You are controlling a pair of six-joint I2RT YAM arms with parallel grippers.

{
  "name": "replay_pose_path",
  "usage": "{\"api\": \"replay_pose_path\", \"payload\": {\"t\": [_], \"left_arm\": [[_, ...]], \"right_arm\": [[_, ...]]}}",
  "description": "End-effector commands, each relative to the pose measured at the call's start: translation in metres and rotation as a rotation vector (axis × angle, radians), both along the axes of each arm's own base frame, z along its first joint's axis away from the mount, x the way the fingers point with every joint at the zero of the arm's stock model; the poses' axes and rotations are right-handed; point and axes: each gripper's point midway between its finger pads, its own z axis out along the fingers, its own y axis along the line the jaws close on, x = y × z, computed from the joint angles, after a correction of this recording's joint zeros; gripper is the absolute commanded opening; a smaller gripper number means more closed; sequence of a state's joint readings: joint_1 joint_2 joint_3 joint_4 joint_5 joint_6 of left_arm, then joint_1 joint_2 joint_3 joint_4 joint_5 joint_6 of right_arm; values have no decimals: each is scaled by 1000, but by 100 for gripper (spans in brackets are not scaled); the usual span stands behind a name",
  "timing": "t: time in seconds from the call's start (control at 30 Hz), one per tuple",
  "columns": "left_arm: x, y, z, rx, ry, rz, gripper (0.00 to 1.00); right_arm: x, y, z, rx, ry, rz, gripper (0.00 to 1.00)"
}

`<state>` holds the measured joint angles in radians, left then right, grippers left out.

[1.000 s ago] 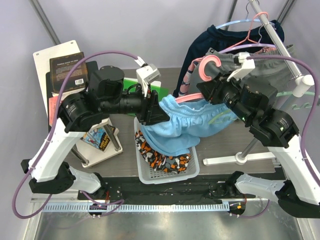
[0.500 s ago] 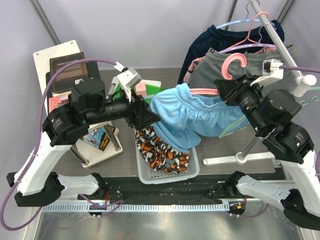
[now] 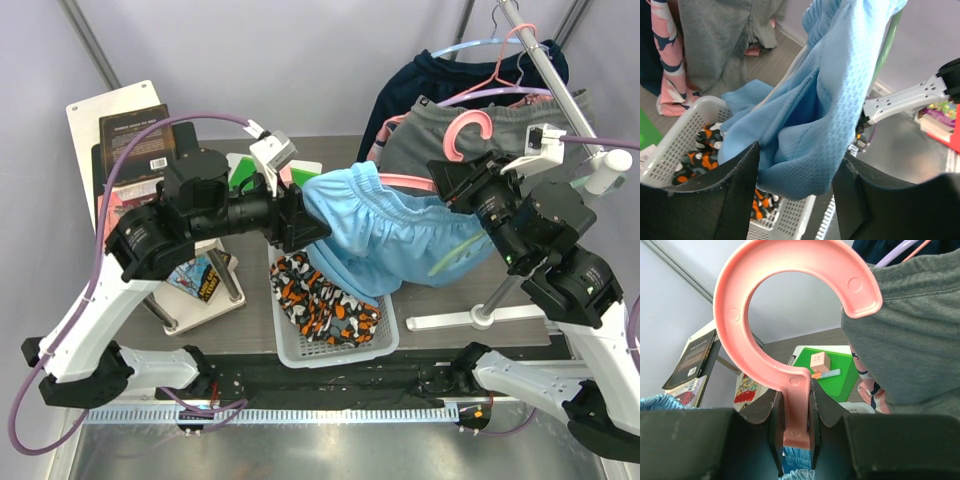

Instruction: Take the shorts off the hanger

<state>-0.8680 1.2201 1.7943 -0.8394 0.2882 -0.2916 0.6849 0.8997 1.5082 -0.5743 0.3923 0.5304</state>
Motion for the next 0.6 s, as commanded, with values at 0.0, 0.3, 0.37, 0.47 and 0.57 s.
{"api": "replay_pose_path", "payload": {"t": [0.0,0.3,0.37,0.47,0.57], "left_arm": [[-6,8,38,-121,-55,15,61],[-5,9,107,-182,-177,-14,70],[-6,-1,106,-203,-142,-47,70],[-13,-19,99,-232,-53,-133,66],[-13,-35,89,-222,32,-189,61]], "right_arm": [[-9,1,53,156,-136,36,1],[-15,17,40,-23,-133,140,1],[-17,21,38,-52,-135,168,1],[-17,23,39,-86,-142,179,1],[-15,26,36,-117,-138,189,1]]}}
